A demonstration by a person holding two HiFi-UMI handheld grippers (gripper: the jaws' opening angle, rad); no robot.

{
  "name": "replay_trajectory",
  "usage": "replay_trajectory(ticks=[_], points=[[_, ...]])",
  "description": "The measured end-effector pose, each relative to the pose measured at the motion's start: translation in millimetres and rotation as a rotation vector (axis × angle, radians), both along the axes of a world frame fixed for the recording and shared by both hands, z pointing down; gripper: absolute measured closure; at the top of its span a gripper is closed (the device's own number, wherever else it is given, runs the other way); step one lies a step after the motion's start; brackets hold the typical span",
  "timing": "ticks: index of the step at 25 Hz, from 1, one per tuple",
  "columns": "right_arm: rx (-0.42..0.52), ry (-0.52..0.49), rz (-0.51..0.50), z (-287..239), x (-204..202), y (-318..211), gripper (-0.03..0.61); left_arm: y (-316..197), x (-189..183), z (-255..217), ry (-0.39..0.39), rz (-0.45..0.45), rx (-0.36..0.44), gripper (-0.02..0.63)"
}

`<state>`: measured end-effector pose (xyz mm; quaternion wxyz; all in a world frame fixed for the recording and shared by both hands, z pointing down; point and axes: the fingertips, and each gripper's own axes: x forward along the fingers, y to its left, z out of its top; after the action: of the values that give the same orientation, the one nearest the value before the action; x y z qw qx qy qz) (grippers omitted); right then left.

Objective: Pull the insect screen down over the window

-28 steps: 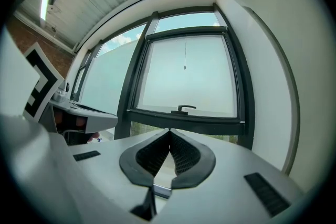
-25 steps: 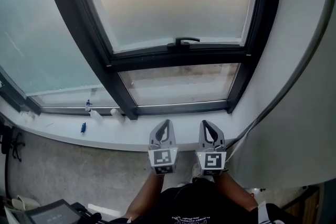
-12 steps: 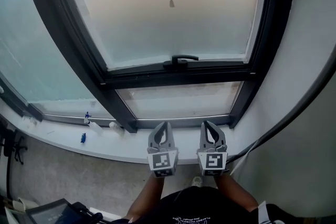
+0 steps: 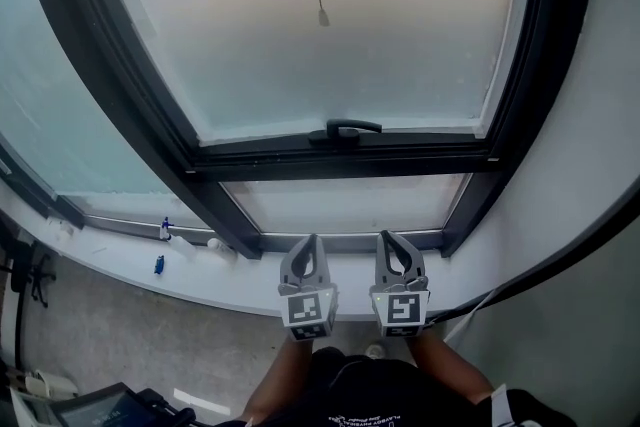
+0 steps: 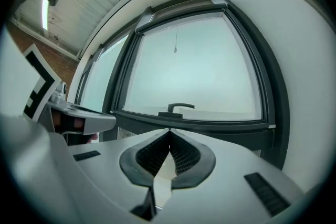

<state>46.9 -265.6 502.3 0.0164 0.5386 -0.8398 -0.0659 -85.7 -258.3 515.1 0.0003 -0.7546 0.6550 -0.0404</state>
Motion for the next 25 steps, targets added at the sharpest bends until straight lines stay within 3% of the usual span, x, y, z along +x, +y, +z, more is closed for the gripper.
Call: replay_trajectory(ticks=[8,20,25], points=[[-0.007,0.011,0.032,8.0,-8.8,-41.5,0.574,-49.1,-16.0,-2.1,0.012,0.02,0.008,0.612],[0.081,-0.021,0.139,-24.4,-29.5,-110.9,0.574,-132.0,-35.7,-29.4,0.031,0.122,0.053,0.612],[0.155,-0.033,0.14,-48.3,-33.9,-119.1,0.574,-143.8,-31.7,-54.3,0.029,0.142,0.12,0.612]])
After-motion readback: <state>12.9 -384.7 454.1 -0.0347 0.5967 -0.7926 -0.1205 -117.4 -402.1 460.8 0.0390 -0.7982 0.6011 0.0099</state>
